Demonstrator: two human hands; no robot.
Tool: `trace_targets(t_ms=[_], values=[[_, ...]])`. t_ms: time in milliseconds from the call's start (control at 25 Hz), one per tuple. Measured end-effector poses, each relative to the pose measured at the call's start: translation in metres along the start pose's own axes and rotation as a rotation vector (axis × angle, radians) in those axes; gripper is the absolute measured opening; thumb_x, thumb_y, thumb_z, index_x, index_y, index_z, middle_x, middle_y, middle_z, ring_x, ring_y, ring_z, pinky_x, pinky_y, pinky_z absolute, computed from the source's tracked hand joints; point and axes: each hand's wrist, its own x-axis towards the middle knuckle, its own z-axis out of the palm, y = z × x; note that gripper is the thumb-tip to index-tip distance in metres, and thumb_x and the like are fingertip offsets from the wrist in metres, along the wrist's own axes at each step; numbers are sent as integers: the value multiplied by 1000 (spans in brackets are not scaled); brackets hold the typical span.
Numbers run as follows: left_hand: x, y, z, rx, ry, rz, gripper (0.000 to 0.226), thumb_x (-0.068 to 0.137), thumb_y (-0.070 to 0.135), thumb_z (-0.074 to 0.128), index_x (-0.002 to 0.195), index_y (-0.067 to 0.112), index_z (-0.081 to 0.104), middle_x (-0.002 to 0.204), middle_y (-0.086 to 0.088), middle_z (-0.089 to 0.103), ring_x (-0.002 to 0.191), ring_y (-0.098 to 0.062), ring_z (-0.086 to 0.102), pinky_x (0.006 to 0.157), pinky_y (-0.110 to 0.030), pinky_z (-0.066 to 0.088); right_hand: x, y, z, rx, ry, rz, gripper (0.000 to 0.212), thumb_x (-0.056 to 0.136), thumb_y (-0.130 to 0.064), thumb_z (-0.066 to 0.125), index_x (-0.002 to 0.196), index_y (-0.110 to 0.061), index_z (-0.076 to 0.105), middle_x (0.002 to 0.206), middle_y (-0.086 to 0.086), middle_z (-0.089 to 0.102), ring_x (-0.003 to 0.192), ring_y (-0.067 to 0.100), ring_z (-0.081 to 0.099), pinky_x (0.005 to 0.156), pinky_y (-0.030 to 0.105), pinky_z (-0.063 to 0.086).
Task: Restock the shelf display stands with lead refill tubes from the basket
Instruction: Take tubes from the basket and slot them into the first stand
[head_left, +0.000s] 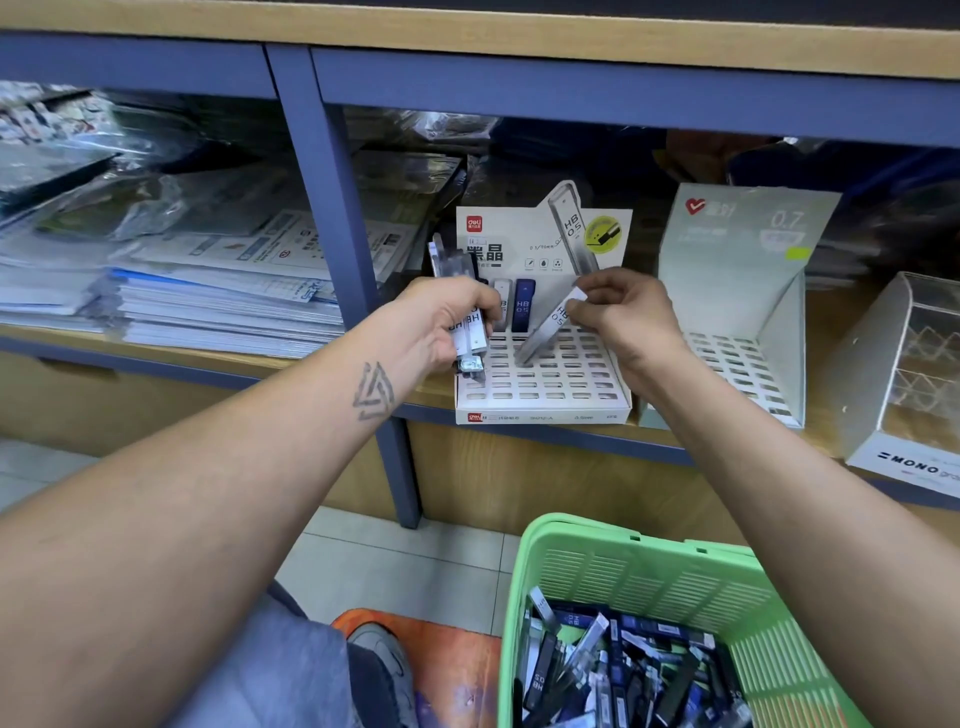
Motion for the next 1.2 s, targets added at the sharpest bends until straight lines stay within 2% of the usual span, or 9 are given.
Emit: trace_targets(t_ms=[200,360,440,520,640,760,920,1080,1200], values=[[7,2,-15,22,40,-39,24,78,-15,54,66,5,54,59,-10,52,33,-17,52,39,-26,49,9,-8,13,-106,41,-248,19,84,-4,78,97,-16,71,90,0,69,81,5,62,77,16,54],[13,-2,-18,36,47,-35,24,69,-18,56,82,1,60,71,-15,59,39,-24,60,45,-33,53,14,-10,31,-278,-8,-382,17,86,-7,77,97,-20,73,92,-7,70,85,2,65,80,16,53],[16,-3,-19,43,39,-25,43,58,-17,59,98,-2,63,81,-19,63,55,-32,68,56,-44,58,16,-9,40,-360,-11,-442,16,88,-9,76,101,-18,74,92,-7,70,86,3,65,80,15,52],[19,-4,-20,43,28,-20,54,55,-17,59,107,-4,61,86,-21,63,66,-38,70,60,-50,58,15,-9,46,-430,-38,-489,17,89,-7,74,105,-14,74,93,-7,69,84,2,62,78,5,47],[15,-4,-20,75,29,-6,47,63,-17,59,108,-3,58,81,-19,59,59,-35,67,56,-48,57,14,-11,50,-502,-77,-508,17,90,-5,72,106,-10,73,91,-6,67,84,4,60,72,-1,41],[15,-5,-21,84,47,4,55,64,-17,59,118,-7,57,83,-19,59,61,-35,67,56,-47,58,16,-15,51,-526,-72,-501,16,90,-7,71,105,-12,73,92,-5,68,86,9,62,71,4,42],[15,-8,-20,109,71,21,61,65,-17,60,126,-8,56,81,-19,59,52,-29,63,51,-40,56,18,-13,57,-550,-100,-521,14,89,-9,73,103,-14,73,91,-3,69,90,16,66,83,30,54],[18,-9,-21,98,59,22,59,65,-17,60,123,-8,57,78,-18,57,52,-28,61,47,-35,54,21,-5,59,-639,-86,-543,17,93,-9,66,108,-12,75,99,3,72,97,22,66,85,34,52],[20,-9,-22,83,44,-2,70,48,-11,64,118,-2,59,83,-16,57,61,-28,60,51,-35,54,17,1,60,-856,-69,-688,25,95,-13,62,117,-11,75,106,8,64,103,29,60,74,33,44]])
